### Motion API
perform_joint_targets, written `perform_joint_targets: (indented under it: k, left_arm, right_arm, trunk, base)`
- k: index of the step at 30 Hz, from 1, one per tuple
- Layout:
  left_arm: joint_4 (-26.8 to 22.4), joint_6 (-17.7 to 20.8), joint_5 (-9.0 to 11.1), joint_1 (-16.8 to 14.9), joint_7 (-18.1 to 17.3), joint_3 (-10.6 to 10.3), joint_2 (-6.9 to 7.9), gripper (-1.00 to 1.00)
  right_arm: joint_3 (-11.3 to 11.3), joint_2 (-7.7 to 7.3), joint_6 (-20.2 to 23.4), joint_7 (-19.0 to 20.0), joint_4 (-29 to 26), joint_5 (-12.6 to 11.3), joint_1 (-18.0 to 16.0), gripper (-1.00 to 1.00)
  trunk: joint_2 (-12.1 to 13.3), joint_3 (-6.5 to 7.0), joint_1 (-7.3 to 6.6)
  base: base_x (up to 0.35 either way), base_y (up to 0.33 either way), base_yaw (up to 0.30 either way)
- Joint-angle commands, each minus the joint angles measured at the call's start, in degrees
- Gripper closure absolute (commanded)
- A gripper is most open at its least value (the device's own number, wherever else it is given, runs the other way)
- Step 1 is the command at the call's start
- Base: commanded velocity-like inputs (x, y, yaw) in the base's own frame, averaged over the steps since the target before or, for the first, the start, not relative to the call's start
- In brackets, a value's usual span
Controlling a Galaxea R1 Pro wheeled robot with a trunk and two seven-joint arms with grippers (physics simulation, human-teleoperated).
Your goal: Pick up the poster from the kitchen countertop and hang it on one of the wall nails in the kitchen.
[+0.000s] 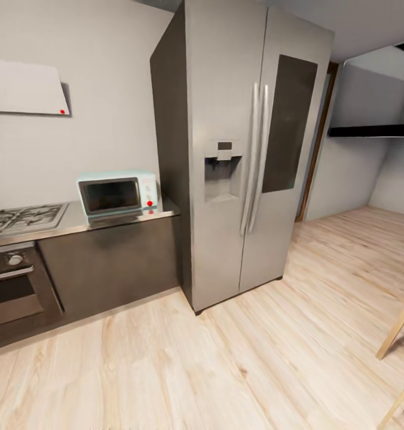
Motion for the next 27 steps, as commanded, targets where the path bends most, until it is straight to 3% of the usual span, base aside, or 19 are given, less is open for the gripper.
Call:
perform_joint_targets:
  k: [1,27]
  left_arm:
    - [-0.04,-0.08,-0.04,0.01,0.0,0.06,-0.02,-1.0]
    - [-0.05,-0.08,-0.04,0.01,0.0,0.07,-0.02,-1.0]
  right_arm:
    - [-0.01,0.0,-0.19,-0.05,0.03,-0.02,-0.02,-1.0]
    - [0.08,0.09,-0.39,-0.06,0.08,0.06,-0.02,-1.0]
  trunk:
    - [-0.03,-0.05,0.0]
    - [-0.03,-0.05,0.0]
  base:
    - [0.0,0.0,0.291]
    - [0.0,0.0,0.293]
